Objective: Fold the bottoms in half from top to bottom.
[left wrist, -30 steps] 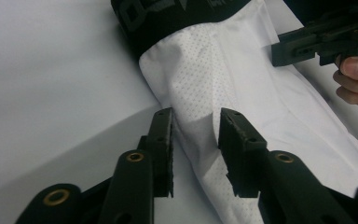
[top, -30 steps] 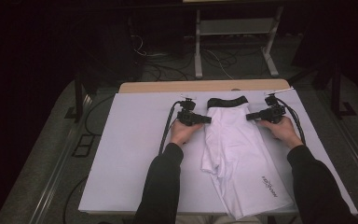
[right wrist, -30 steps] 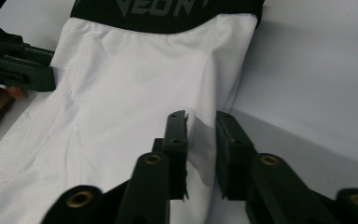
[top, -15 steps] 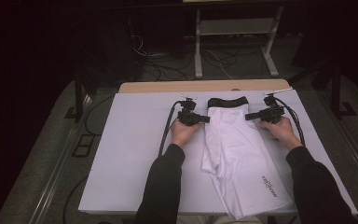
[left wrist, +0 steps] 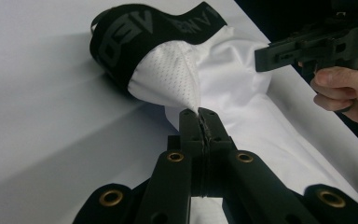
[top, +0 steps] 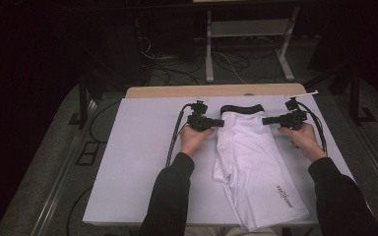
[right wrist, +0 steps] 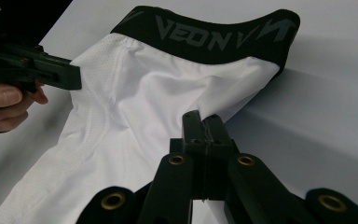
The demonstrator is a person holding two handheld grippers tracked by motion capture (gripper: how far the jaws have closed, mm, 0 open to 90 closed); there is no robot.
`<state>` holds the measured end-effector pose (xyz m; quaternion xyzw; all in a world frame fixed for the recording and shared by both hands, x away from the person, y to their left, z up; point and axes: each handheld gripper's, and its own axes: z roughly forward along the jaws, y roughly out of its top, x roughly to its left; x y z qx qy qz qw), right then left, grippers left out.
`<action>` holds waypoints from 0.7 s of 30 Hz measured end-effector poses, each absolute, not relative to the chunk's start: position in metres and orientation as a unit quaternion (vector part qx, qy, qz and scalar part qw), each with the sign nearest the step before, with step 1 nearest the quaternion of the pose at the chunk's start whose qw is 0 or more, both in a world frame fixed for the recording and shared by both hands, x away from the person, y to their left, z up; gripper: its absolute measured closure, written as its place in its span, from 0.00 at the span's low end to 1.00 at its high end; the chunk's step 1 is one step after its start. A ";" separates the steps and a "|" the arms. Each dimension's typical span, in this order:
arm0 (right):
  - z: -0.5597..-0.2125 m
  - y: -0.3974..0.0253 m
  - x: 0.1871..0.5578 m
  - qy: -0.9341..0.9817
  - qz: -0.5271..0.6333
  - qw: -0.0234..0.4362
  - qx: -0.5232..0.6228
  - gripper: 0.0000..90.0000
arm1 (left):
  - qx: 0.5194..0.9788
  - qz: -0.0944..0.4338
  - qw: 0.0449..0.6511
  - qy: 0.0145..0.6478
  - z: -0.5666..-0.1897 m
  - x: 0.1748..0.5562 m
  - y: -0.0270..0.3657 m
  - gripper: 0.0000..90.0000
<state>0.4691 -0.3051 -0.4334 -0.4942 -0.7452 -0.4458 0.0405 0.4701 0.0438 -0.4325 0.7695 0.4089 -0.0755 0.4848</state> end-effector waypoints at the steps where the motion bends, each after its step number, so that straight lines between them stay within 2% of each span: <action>1: -0.432 -0.306 0.466 -0.746 -0.447 0.042 -0.491 0.99 | 0.769 -0.075 0.486 0.409 -0.432 0.468 0.044 0.98; 21: -0.421 -0.321 0.428 -0.734 -0.489 0.047 -0.469 0.99 | 0.759 -0.093 0.515 0.388 -0.424 0.427 0.054 0.98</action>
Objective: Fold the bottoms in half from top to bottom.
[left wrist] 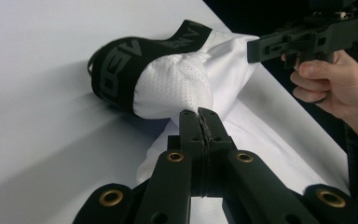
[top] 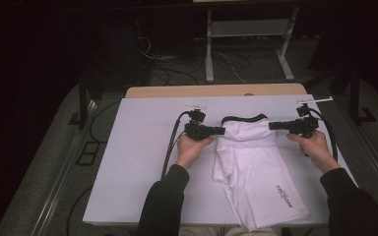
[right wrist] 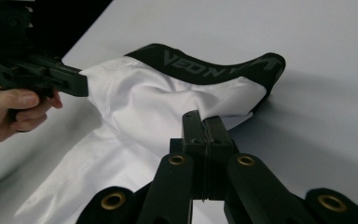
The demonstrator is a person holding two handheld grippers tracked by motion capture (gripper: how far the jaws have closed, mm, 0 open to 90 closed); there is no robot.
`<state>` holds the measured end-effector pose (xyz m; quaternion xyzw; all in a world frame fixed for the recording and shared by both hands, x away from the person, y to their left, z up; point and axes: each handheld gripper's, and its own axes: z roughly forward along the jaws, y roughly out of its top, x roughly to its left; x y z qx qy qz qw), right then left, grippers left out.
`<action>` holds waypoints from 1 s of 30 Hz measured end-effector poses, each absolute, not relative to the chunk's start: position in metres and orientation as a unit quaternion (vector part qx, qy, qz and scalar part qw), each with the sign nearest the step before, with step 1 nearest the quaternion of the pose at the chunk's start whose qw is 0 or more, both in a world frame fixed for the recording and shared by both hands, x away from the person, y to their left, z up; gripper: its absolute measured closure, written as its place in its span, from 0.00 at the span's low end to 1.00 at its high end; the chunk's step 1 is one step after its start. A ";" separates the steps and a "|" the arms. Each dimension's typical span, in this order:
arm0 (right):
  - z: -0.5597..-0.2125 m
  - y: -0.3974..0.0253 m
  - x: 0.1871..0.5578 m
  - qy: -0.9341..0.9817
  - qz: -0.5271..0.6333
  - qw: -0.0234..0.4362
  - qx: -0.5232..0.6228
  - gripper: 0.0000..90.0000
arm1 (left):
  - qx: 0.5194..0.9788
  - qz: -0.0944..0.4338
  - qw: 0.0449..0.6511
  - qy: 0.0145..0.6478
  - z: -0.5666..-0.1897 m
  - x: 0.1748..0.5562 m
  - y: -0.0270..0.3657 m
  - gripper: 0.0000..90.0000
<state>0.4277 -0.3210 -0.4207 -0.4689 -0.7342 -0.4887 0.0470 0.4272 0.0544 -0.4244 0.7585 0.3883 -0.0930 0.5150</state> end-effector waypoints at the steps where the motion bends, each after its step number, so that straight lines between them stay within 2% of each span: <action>1: -0.422 -0.322 0.425 -0.735 -0.489 0.046 -0.467 0.99 | 0.759 -0.094 0.516 0.386 -0.424 0.424 0.054 0.98; 14: -0.419 -0.327 0.400 -0.751 -0.472 0.047 -0.460 0.99 | 0.772 -0.103 0.517 0.355 -0.418 0.400 0.047 0.98; 30: -0.418 -0.325 0.378 -0.772 -0.447 0.041 -0.451 0.99 | 0.783 -0.122 0.503 0.345 -0.427 0.378 0.049 0.98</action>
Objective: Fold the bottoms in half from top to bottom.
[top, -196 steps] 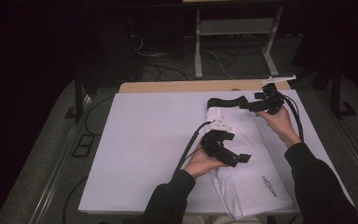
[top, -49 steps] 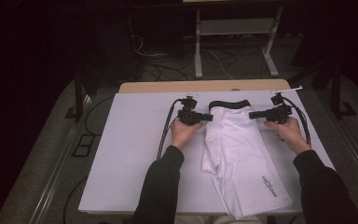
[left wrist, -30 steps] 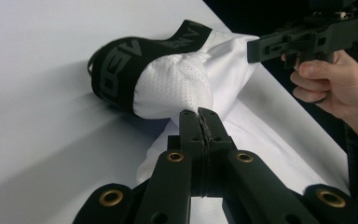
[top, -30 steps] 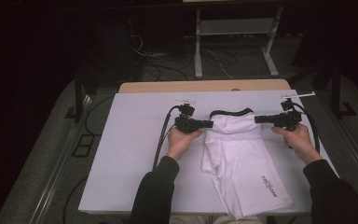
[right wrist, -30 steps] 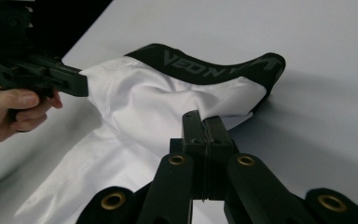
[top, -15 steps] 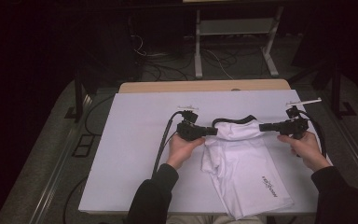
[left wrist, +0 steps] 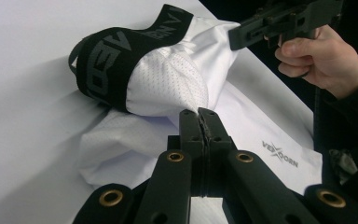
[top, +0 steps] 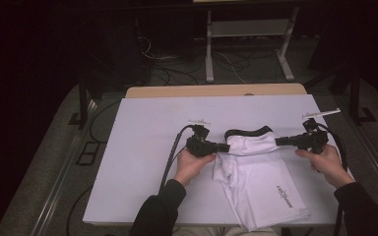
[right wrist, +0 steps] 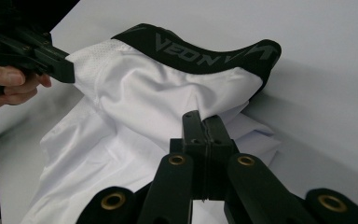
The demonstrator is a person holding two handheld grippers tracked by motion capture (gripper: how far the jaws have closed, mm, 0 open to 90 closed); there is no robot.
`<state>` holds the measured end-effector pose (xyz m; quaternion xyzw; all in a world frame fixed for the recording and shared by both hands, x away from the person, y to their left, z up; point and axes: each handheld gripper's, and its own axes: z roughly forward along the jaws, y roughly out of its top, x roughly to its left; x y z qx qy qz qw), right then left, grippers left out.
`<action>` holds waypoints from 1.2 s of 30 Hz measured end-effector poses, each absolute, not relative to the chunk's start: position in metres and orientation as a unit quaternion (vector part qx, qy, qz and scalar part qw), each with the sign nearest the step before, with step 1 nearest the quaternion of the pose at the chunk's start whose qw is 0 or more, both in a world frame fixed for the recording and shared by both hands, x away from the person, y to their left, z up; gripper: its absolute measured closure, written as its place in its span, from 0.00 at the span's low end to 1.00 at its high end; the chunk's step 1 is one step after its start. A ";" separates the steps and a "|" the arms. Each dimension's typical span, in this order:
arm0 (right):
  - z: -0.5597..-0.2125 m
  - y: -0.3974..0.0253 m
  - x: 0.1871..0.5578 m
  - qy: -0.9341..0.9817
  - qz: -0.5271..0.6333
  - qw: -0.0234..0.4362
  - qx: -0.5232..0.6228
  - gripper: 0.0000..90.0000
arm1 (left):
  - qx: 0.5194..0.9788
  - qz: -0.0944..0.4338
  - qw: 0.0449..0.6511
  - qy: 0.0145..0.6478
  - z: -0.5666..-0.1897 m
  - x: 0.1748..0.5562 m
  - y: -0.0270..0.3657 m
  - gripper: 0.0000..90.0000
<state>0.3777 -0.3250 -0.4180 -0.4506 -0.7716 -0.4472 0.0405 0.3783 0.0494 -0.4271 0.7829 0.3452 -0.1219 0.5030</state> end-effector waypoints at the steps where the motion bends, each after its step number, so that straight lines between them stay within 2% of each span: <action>1: -0.418 -0.325 0.376 -0.774 -0.446 0.034 -0.447 0.99 | 0.781 -0.125 0.506 0.345 -0.427 0.377 0.049 0.98; 14: -0.423 -0.326 0.355 -0.776 -0.448 0.025 -0.443 0.99 | 0.786 -0.134 0.505 0.330 -0.426 0.364 0.047 0.98; 36: -0.425 -0.325 0.331 -0.789 -0.436 0.049 -0.431 0.99 | 0.789 -0.163 0.510 0.303 -0.425 0.333 0.047 0.98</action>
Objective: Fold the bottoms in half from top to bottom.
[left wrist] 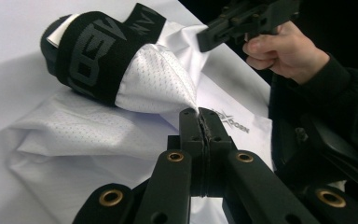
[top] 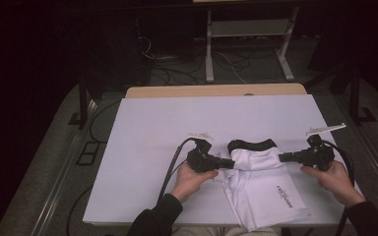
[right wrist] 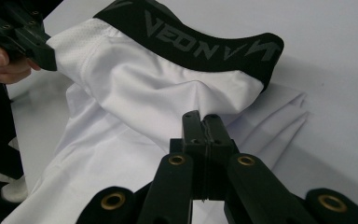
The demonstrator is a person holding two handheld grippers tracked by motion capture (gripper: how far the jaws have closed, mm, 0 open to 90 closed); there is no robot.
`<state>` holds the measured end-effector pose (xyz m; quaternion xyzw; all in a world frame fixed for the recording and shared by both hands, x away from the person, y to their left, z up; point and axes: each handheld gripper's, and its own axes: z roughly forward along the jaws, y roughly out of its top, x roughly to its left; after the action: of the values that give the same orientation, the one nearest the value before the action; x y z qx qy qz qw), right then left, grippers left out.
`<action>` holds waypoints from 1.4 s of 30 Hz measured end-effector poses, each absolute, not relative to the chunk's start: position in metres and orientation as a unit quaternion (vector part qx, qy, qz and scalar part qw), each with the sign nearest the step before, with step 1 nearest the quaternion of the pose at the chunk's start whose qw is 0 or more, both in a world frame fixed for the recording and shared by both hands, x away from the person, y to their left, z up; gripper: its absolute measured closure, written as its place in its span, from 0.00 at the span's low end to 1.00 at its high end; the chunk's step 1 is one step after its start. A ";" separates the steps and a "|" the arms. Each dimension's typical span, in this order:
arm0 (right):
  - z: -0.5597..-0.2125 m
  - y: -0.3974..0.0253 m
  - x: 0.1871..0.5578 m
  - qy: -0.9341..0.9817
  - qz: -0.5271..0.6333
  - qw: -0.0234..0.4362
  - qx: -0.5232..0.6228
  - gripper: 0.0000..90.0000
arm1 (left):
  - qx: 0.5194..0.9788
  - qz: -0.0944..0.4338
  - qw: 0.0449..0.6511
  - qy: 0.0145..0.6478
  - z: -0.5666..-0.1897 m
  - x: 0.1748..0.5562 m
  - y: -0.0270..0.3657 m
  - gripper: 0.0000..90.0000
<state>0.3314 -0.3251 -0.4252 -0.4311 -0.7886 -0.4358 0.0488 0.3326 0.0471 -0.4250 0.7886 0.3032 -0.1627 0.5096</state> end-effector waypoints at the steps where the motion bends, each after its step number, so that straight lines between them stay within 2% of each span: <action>1: -0.426 -0.326 0.330 -0.789 -0.434 0.049 -0.432 0.99 | 0.788 -0.170 0.510 0.301 -0.426 0.330 0.046 0.98; 11: -0.432 -0.330 0.321 -0.791 -0.425 0.058 -0.436 0.99 | 0.796 -0.195 0.499 0.282 -0.433 0.314 0.033 0.98; 32: -0.437 -0.330 0.305 -0.801 -0.408 0.070 -0.433 0.97 | 0.797 -0.230 0.485 0.277 -0.448 0.302 0.031 0.98; 37: -0.433 -0.332 0.303 -0.799 -0.412 0.060 -0.435 0.75 | 0.796 -0.234 0.485 0.277 -0.450 0.301 0.029 0.98; 40: -0.432 -0.333 0.304 -0.795 -0.417 0.066 -0.437 0.61 | 0.796 -0.236 0.483 0.277 -0.451 0.300 0.028 0.98; 42: -0.431 -0.333 0.306 -0.796 -0.416 0.074 -0.433 0.55 | 0.797 -0.238 0.481 0.277 -0.452 0.299 0.027 0.98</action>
<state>0.3056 -0.3335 -0.4314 -0.4333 -0.7960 -0.4160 0.0744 0.2994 0.0274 -0.4517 0.7970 0.2767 -0.2377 0.4813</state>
